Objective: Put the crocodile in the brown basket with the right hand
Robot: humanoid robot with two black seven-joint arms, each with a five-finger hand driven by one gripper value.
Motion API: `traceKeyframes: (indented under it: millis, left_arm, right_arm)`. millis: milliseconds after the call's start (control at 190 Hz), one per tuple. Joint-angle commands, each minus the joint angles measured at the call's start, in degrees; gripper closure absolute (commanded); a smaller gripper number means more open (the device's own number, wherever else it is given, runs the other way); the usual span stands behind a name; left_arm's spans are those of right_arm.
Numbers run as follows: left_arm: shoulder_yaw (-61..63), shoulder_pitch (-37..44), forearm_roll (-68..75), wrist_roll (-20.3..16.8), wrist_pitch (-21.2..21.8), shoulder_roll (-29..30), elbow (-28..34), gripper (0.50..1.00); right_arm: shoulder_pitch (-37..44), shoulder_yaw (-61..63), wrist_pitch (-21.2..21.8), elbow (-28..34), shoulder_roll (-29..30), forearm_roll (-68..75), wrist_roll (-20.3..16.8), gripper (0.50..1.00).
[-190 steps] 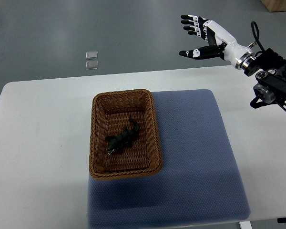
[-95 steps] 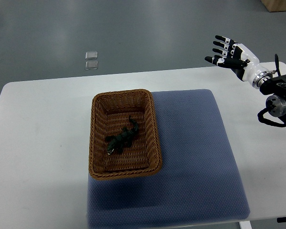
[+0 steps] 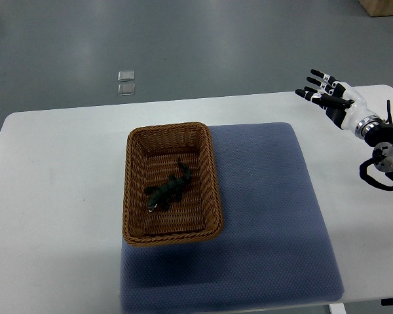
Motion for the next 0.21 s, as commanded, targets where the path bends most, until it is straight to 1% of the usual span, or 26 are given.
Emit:
traceKeyframes:
  millis: [0,200]
  left_arm:
    - [0.0,0.0,0.0,-0.01,0.0,0.0,-0.05,0.5]
    - [0.0,0.0,0.0,-0.01,0.0,0.0,-0.05,0.5]
  right_arm:
    - [-0.45,0.01,-0.03,-0.06,0.05,0.01,0.0,0.576]
    - [-0.54,0.01,0.23,-0.06,0.22,0.01,0.0,0.574]
